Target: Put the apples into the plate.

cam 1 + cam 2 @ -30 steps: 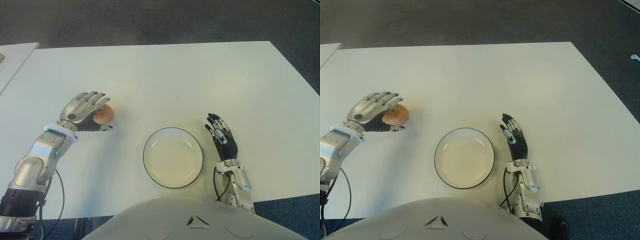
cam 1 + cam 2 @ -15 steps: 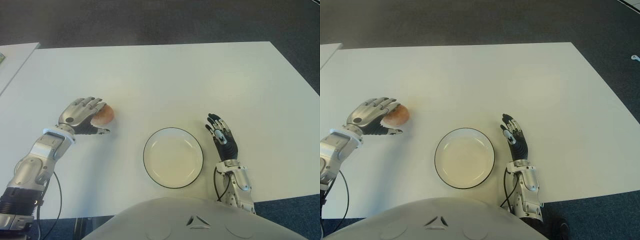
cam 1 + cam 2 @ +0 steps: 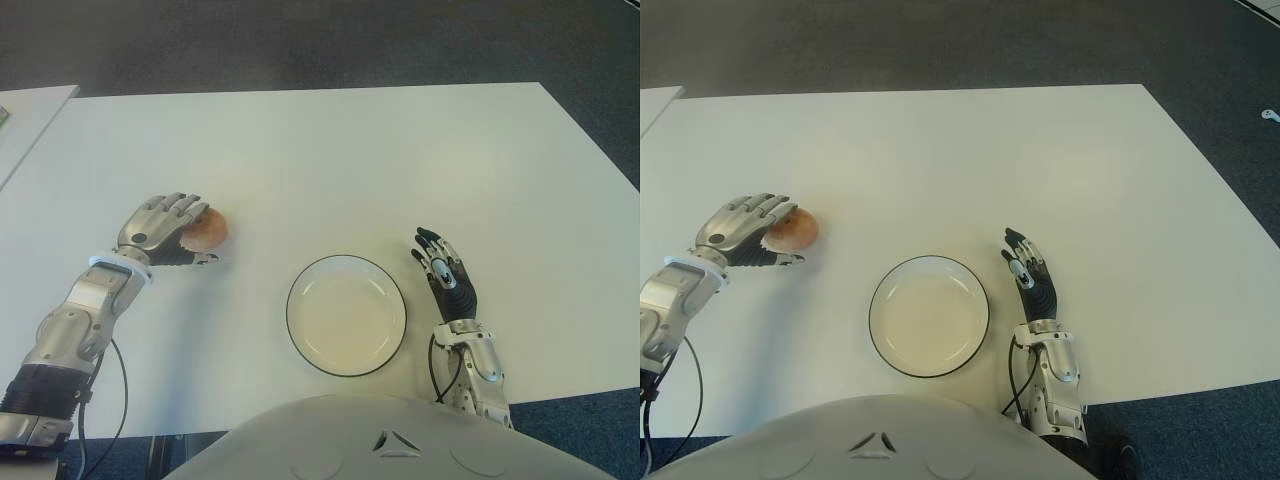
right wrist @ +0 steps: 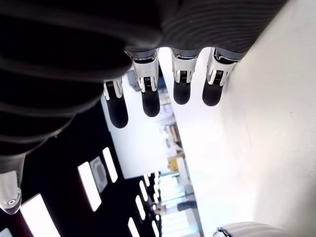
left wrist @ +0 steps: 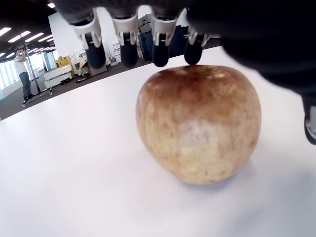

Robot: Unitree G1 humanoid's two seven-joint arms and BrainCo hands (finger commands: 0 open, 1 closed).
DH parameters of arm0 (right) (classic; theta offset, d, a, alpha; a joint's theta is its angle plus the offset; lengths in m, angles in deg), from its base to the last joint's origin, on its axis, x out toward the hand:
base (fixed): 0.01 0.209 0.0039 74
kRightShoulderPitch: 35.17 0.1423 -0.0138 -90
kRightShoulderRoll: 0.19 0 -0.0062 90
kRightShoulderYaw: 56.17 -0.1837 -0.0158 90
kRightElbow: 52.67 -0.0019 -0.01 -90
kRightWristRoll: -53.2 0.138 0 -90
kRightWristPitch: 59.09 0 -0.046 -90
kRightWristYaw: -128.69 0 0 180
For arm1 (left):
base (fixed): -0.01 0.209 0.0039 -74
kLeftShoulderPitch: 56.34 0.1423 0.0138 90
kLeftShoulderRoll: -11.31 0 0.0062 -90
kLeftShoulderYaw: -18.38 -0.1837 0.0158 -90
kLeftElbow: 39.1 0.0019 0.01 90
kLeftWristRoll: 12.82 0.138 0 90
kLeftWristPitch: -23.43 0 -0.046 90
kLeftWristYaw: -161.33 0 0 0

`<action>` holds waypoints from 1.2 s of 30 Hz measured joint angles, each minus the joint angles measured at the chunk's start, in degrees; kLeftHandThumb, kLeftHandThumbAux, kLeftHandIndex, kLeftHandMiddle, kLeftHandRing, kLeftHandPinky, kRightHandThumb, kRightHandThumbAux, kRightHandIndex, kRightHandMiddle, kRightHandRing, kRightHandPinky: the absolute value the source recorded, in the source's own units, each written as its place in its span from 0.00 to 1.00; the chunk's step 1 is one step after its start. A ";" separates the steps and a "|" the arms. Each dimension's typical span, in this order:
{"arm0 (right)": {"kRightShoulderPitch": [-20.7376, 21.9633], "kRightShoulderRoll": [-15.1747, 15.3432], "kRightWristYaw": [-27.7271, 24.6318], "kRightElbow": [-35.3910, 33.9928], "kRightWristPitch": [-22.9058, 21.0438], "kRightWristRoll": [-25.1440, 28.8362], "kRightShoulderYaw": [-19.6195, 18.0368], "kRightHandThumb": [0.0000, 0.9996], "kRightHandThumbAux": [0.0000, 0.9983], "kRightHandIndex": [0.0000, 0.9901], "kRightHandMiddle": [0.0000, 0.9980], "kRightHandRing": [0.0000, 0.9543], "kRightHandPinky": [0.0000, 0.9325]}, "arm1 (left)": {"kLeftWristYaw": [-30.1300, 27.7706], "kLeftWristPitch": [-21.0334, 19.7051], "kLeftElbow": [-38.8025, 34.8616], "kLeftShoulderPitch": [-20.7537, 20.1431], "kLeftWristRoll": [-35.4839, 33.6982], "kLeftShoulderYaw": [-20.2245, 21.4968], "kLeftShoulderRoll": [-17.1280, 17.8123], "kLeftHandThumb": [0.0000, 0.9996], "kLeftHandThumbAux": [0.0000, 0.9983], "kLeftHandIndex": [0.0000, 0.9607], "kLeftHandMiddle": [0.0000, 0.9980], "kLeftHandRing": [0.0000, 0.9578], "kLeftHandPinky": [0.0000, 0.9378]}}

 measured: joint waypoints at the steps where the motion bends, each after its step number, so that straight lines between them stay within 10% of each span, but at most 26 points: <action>1: 0.02 0.01 -0.03 0.06 0.06 -0.01 -0.04 0.25 0.50 0.18 0.14 0.05 0.01 | 0.40 -0.04 0.43 -0.27 0.00 -0.35 0.17 0.29 0.34 0.00 0.00 0.00 0.02; 36: -0.49 1.04 -0.44 0.47 1.26 -0.14 -0.01 0.23 0.51 0.19 0.13 0.05 0.03 | 6.04 -4.83 6.81 -6.92 1.21 -8.04 1.10 0.25 0.32 0.00 0.00 0.00 0.00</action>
